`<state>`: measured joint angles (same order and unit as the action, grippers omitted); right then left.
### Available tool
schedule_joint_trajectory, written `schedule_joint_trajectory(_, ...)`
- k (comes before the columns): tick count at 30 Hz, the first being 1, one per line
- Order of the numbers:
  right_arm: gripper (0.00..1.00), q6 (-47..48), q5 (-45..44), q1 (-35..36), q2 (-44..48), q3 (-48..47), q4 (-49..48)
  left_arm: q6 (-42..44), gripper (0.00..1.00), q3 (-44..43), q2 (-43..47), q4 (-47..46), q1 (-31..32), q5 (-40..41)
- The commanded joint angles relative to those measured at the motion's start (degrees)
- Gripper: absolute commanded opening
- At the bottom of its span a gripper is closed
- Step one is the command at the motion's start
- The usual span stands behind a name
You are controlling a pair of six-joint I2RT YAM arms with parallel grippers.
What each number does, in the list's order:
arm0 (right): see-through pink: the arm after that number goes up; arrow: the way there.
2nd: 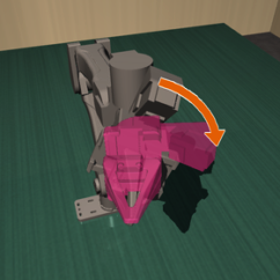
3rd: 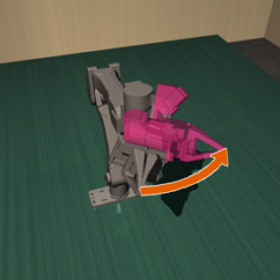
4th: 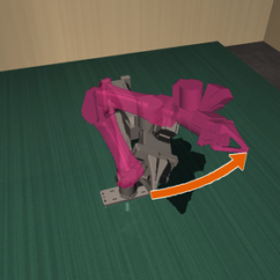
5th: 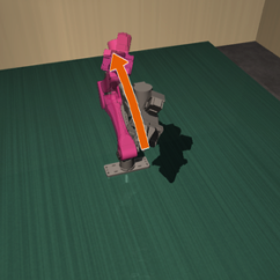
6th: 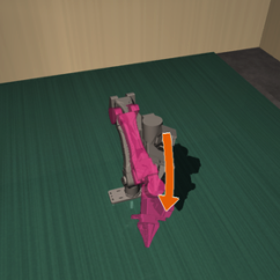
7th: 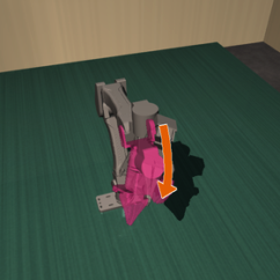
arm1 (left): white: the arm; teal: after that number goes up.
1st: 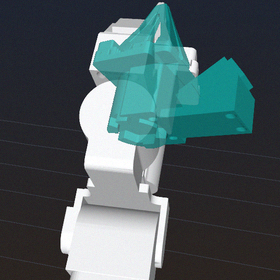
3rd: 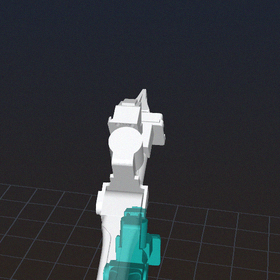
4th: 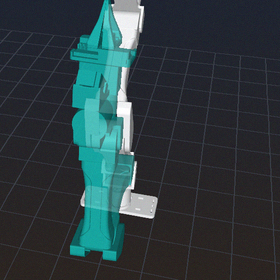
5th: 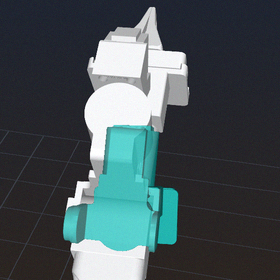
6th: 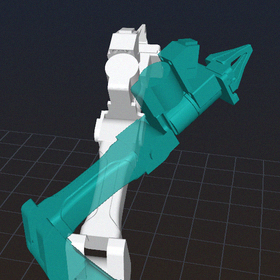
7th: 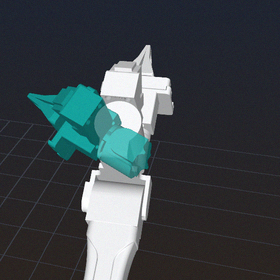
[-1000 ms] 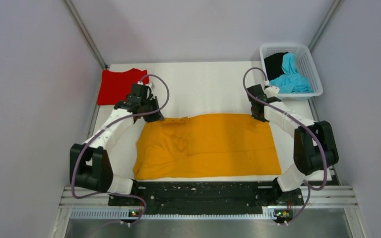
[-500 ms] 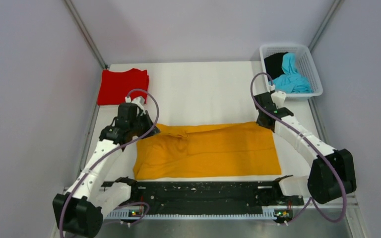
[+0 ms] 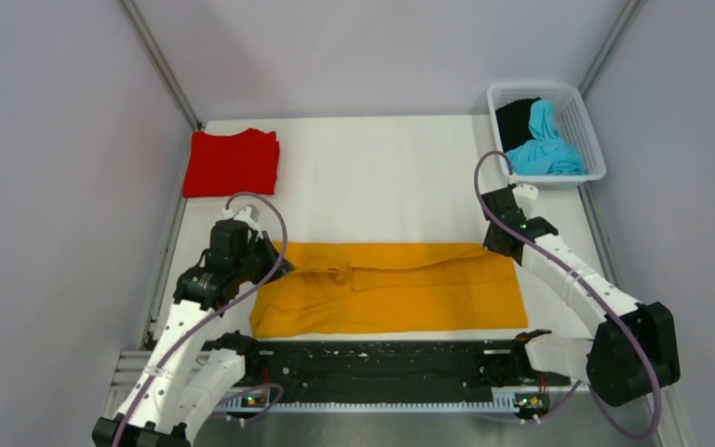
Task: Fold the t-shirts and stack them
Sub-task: Fold the other side of the tshirt into a rectangle
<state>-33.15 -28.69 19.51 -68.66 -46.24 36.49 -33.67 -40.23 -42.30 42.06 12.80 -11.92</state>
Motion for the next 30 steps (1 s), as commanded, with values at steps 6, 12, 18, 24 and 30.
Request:
schedule_joint_trajectory(6, 0.00, 0.7, 1.3, 0.8, 4.6, 2.5, 0.5, -4.3, 0.00, 4.3, 4.8, 2.3, 0.1, 0.4)
schedule_joint_trajectory(12, 0.06, -4.8, 1.3, 0.9, 3.8, 5.3, 2.7, -10.4, 0.00, 5.5, 6.2, 5.7, 0.5, 2.3)
schedule_joint_trajectory(18, 0.28, -9.4, -0.8, 0.8, 7.5, 7.3, 7.0, -13.3, 0.36, 2.7, 10.4, 14.6, 0.7, 5.6)
schedule_joint_trajectory(24, 0.80, -10.8, -1.0, 0.9, 11.8, 5.5, 11.0, -11.2, 0.99, -0.9, 14.0, 21.8, 0.7, 6.2)
schedule_joint_trajectory(30, 0.99, -5.7, 0.3, 0.9, 15.8, 3.9, 8.3, -12.9, 0.99, 3.1, 12.1, 6.7, 0.7, -2.2)
